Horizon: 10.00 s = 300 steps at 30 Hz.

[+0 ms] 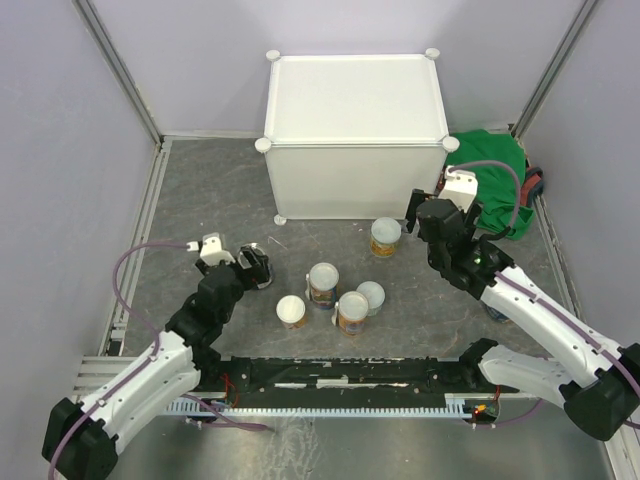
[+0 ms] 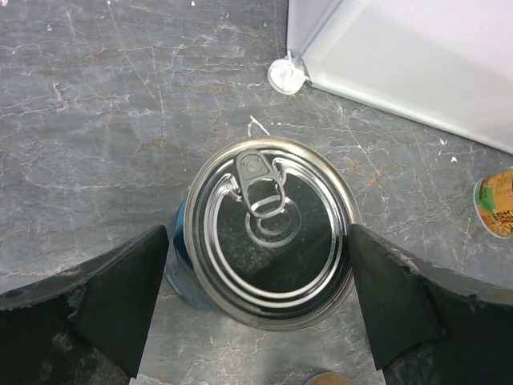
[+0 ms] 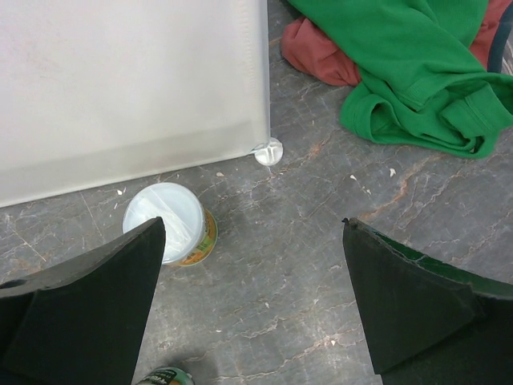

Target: Place and organize the canned foods onto the counter

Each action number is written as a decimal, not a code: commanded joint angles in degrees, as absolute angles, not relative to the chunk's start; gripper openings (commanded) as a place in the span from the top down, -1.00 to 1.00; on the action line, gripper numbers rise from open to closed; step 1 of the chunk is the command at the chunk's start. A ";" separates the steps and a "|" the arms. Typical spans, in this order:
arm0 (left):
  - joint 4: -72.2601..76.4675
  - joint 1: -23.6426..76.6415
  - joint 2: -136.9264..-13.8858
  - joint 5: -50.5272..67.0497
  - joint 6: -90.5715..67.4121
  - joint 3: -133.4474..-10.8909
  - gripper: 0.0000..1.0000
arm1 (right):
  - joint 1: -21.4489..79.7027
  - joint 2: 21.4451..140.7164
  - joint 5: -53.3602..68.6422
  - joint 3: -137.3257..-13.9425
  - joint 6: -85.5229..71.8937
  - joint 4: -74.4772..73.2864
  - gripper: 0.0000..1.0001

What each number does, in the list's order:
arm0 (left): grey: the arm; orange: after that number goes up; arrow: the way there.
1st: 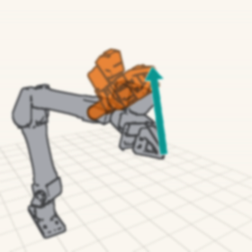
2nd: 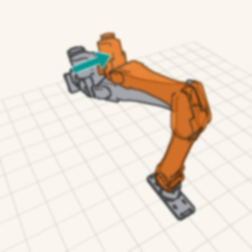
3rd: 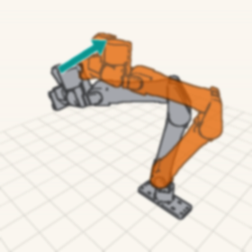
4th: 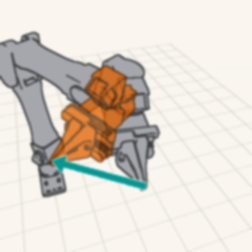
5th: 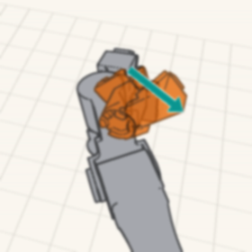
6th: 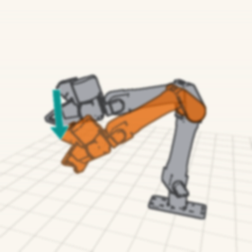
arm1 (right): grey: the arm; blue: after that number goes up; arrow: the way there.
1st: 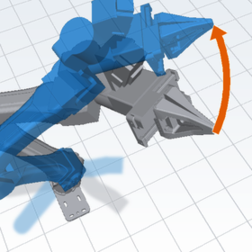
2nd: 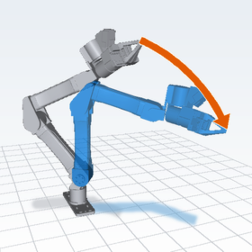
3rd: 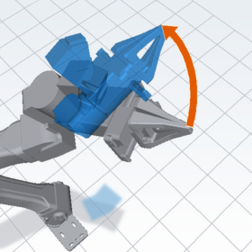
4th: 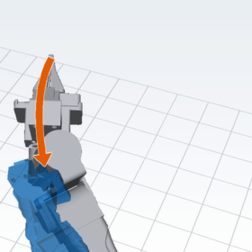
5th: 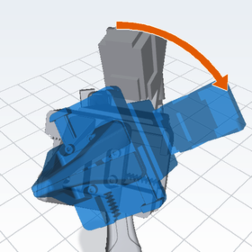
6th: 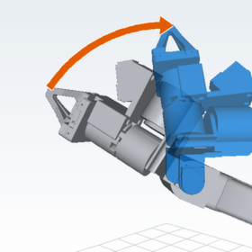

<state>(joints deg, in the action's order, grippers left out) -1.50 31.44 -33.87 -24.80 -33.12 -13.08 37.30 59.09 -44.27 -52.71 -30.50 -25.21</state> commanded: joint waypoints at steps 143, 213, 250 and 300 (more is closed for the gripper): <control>31.37 46.93 -76.07 -42.31 -15.23 -29.18 -0.93 | 37.50 49.09 -37.00 -48.92 -25.04 -24.08 -1.00; 52.15 37.44 -88.14 -36.11 -10.42 -31.85 0.95 | 37.53 50.31 -34.17 -47.80 -22.32 -20.54 -1.00; 12.16 39.46 -51.69 -35.90 -8.68 -53.89 0.95 | 37.55 47.17 -33.92 -48.71 -23.52 -24.20 -1.00; 0.09 23.45 -111.93 -22.83 -5.49 -129.86 0.95 | 37.51 52.16 -31.84 -53.40 -21.51 -21.81 -0.99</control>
